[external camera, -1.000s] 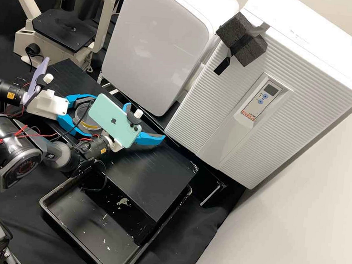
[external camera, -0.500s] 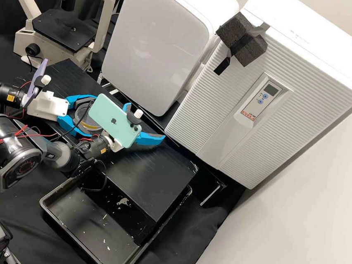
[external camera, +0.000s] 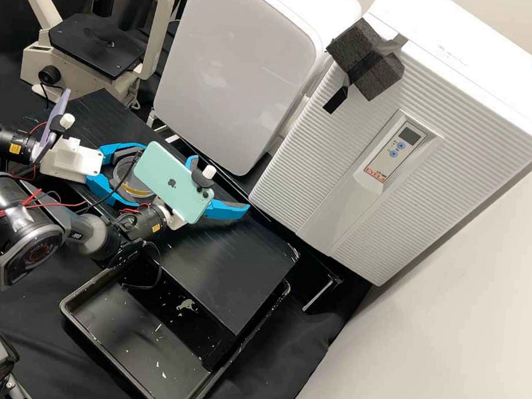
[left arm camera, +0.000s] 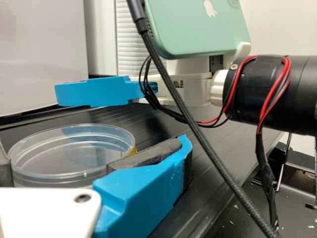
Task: Place the petri dish on the microscope
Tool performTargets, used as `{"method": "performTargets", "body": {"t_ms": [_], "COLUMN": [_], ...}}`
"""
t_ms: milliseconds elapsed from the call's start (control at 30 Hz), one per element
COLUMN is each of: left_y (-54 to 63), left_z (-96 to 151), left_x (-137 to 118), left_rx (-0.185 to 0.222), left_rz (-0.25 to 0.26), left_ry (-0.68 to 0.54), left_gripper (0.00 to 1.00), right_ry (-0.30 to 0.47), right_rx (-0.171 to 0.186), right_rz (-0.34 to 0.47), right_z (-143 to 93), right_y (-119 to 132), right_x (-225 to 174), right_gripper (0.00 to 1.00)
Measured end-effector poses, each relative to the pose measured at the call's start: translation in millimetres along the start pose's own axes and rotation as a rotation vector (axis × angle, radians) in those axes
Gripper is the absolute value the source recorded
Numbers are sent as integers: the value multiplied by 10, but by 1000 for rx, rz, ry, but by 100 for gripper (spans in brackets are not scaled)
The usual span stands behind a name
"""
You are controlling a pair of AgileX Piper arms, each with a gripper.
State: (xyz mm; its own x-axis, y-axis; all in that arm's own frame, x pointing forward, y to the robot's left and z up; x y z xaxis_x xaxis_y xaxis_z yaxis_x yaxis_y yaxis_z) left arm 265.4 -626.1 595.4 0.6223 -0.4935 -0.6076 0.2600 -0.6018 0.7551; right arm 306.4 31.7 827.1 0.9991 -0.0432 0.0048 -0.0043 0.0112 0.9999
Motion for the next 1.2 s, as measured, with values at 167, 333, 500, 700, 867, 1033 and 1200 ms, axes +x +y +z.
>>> {"method": "performTargets", "body": {"t_ms": [167,333,500,700,867,1033,1200], "left_y": [-5,-5,-11,-16,-21,-23,-30], "left_z": [0,1,4,11,11,11,11], "left_x": [-9,-9,-15,-24,-27,-33,-43], "left_rx": [6,7,10,15,15,15,14], "left_rz": [4,4,3,8,6,10,12], "left_ry": [-2,-3,-7,-16,-17,-19,-20], "left_gripper": [0,0,0,0,0,0,0], "right_ry": [0,0,0,0,0,0,0], "right_rx": [0,0,0,0,0,0,0], "right_rz": [0,0,0,0,0,0,0], "right_z": [0,0,0,0,0,0,0], "right_y": [0,0,0,0,0,0,0], "right_x": [0,0,0,0,0,0,0], "right_gripper": [100,100,100,100,100,100,100]}}
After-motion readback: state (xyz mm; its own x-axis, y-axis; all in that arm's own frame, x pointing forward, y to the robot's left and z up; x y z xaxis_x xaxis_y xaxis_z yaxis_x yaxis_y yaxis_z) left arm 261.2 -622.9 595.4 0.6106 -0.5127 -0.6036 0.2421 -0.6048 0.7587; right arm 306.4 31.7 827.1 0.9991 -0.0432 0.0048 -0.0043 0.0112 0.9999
